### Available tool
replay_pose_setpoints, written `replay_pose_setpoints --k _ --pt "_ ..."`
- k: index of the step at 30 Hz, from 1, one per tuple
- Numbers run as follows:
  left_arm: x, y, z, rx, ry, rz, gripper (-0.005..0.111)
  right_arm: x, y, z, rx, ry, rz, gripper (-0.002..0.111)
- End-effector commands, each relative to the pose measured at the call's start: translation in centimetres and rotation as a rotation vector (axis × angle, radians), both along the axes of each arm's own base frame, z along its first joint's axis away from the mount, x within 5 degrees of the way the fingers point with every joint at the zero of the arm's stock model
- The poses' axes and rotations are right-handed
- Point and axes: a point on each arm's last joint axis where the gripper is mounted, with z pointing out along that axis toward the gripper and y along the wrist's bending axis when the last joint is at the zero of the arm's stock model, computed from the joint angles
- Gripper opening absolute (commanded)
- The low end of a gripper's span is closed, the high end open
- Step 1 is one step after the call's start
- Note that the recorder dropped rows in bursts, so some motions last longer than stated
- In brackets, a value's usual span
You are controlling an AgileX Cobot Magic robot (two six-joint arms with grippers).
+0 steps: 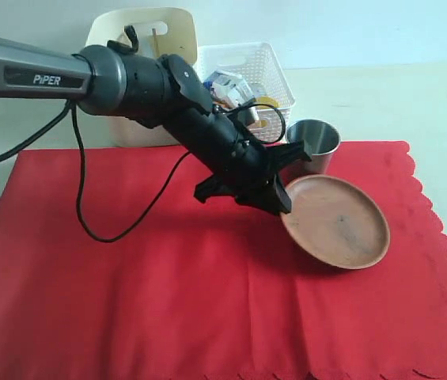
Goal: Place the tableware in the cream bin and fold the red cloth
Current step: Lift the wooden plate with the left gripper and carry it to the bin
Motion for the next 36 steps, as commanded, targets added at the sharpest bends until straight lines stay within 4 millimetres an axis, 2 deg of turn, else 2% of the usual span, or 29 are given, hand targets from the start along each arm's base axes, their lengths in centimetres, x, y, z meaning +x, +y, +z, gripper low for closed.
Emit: replay_pose_setpoints --k 1,12,22,27,31,36 --pt "-0.4 0.0 2.7 -0.034 -0.046 -0.044 0.000 0.0 -0.1 0.0 -0.002 -0.014 -0.007 0.000" --pt "-1.7 0.5 6.5 -0.067 -0.076 -0.169 0.000 0.0 -0.1 0.0 -0.002 -0.014 -0.007 0.000" --pt "-3.2 1.8 12.3 -0.131 -0.171 -0.270 0.000 0.0 -0.1 0.0 -0.002 -0.014 -0.007 0.000" --pt "-3.5 3.6 15.5 -0.133 -0.252 -0.287 0.000 0.0 -0.1 0.0 -0.002 -0.014 -0.007 0.000" --pt "-3.2 5.8 18.3 -0.142 -0.321 -0.258 0.000 0.0 -0.1 0.0 -0.002 -0.014 -0.007 0.000" --pt "-2.3 9.6 21.6 -0.155 -0.423 -0.182 0.000 0.0 0.0 0.0 -0.002 -0.012 -0.007 0.000"
